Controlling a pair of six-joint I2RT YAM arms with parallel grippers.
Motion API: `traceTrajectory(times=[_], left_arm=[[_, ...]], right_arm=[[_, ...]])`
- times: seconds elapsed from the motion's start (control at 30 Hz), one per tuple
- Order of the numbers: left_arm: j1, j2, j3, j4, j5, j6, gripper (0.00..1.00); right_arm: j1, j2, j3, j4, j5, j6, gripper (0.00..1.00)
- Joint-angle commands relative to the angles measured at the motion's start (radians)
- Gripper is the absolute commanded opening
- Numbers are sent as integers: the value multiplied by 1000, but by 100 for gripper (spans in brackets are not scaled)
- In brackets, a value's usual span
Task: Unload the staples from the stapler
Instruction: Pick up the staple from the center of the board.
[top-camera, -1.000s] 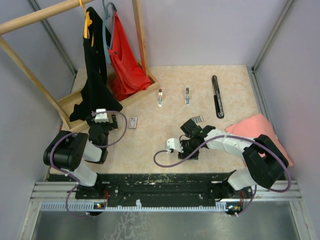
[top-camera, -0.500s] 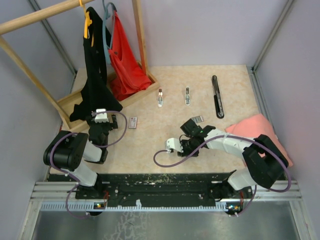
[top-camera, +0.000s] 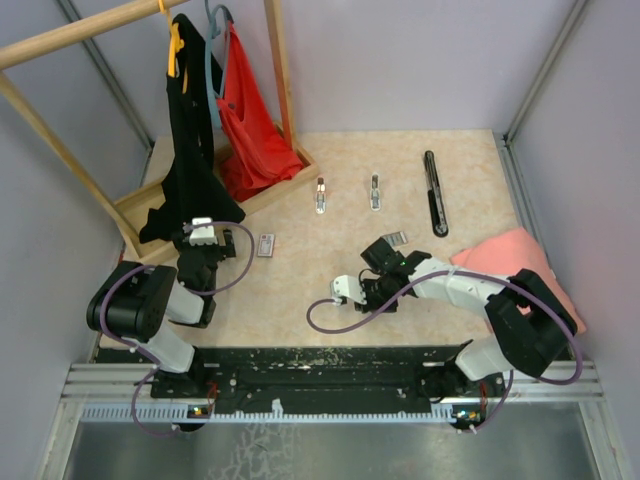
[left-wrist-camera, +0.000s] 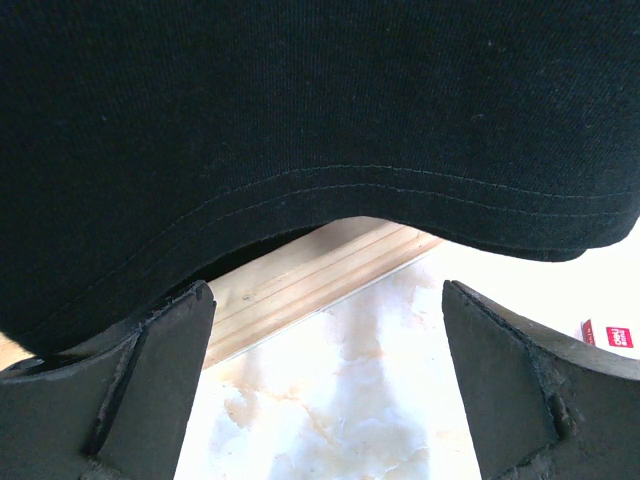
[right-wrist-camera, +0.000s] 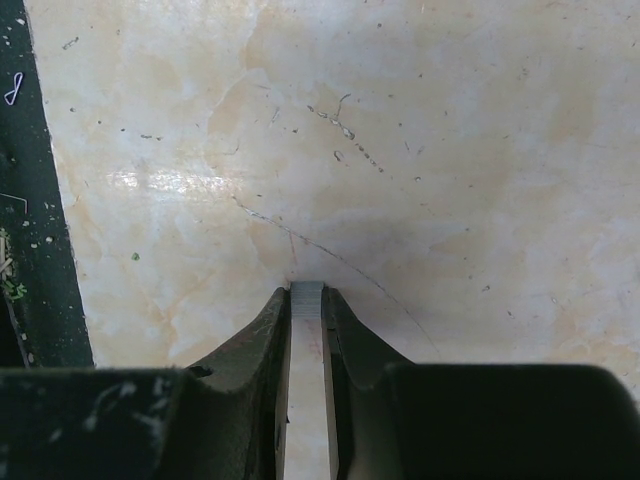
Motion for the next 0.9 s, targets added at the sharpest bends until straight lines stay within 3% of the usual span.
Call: traceTrajectory(times=[0.0, 0.43, 0.87], left_arm=[[6, 2, 13, 21, 1, -17, 100], [6, 2, 13, 22, 1, -18, 100], [6, 3, 13, 22, 1, -18, 100]], right_arm=[[-8, -29, 10, 1, -1, 22, 14], [-70, -78, 50, 15, -26, 95, 13], [-272, -33, 158, 78, -96, 251, 12]])
